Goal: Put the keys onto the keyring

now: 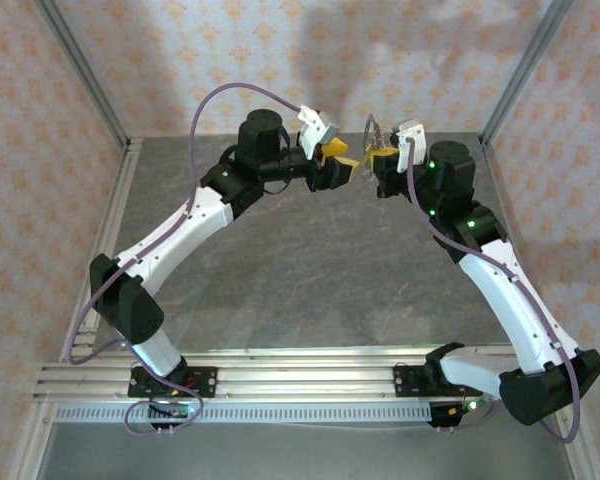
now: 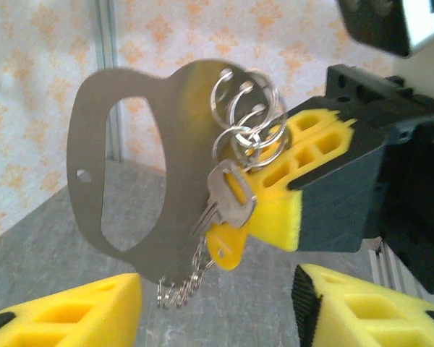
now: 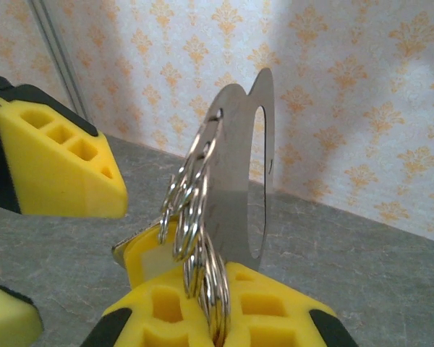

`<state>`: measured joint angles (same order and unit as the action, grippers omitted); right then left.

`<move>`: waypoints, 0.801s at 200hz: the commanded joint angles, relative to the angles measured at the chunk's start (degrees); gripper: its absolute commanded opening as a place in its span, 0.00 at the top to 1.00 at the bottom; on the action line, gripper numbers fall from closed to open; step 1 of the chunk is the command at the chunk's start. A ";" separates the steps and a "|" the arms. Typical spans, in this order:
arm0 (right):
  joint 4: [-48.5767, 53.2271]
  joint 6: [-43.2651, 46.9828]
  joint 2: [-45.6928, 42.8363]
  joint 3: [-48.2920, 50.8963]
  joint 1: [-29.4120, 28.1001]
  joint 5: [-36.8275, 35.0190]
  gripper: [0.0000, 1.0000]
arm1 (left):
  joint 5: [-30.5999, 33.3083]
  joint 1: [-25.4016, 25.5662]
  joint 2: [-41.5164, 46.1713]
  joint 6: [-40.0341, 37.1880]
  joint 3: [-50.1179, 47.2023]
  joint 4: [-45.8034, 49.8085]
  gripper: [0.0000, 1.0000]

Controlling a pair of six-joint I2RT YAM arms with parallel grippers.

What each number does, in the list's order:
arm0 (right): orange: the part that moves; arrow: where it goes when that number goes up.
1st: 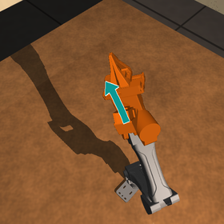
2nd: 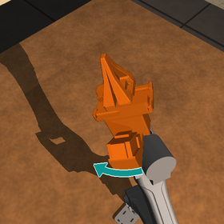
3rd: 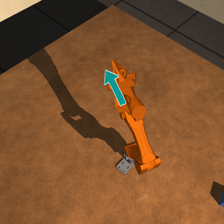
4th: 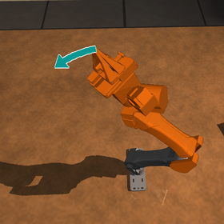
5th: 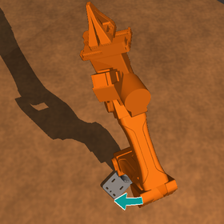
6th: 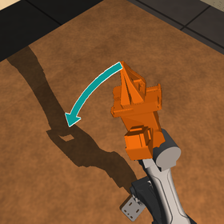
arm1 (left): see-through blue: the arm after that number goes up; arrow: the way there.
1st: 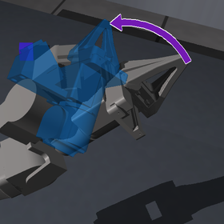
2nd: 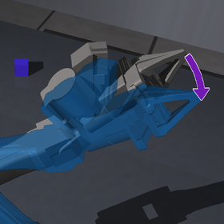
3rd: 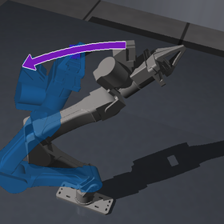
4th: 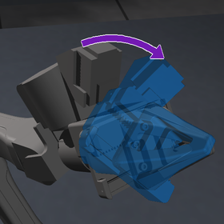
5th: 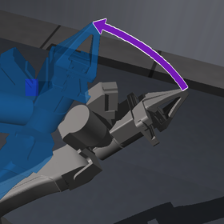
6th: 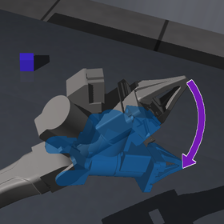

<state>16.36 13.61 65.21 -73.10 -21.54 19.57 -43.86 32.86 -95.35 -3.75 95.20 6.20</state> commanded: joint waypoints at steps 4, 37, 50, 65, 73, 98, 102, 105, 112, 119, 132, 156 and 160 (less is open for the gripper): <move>-0.88 3.07 -1.43 -0.91 0.36 2.45 1.00 | 1.59 -0.29 2.91 -7.10 2.58 5.96 0.39; -0.74 7.08 0.03 -3.12 0.31 2.95 1.00 | 2.62 -0.17 3.05 -11.57 2.87 9.62 0.38; 0.89 10.56 1.06 -4.78 -0.58 0.34 1.00 | 4.34 -0.17 3.64 -12.08 1.55 9.07 0.38; 3.73 16.80 2.29 -7.00 -3.47 -5.96 1.00 | 6.20 -0.22 4.43 -12.06 -0.21 8.00 0.38; 5.43 20.41 4.86 -8.29 -5.29 -9.97 1.00 | 6.93 -0.40 5.01 -11.91 -1.51 7.04 0.38; 7.33 28.22 9.54 -11.23 -9.18 -20.02 1.00 | 9.49 -1.03 7.29 -10.73 -6.15 3.39 0.38; 7.16 29.37 10.02 -11.39 -9.69 -21.45 1.00 | 9.84 -1.23 7.74 -10.27 -7.07 2.54 0.38; 6.99 30.12 10.39 -11.51 -10.01 -22.37 1.00 | 9.99 -1.45 8.07 -9.85 -7.79 1.85 0.38; 6.20 31.65 11.06 -11.80 -10.63 -24.24 1.00 | 10.17 -1.87 8.74 -8.86 -9.47 -0.04 0.38; 5.00 33.37 11.52 -11.77 -11.16 -25.93 1.00 | 10.32 -2.32 9.39 -7.96 -11.12 -1.59 0.38; 2.37 37.00 12.19 -11.55 -12.12 -29.25 1.00 | 10.55 -3.11 10.40 -6.69 -13.55 -3.91 0.38; -0.21 40.65 13.18 -12.85 -12.90 -31.58 1.00 | 11.07 -4.05 12.08 -4.89 -17.76 -7.73 0.38; -0.50 40.85 13.28 -13.14 -12.91 -31.47 1.00 | 11.22 -4.11 12.32 -4.51 -18.42 -8.47 0.38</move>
<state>21.06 47.88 78.91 -83.22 -33.82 -5.45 -34.50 29.45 -85.86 -10.96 80.07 5.21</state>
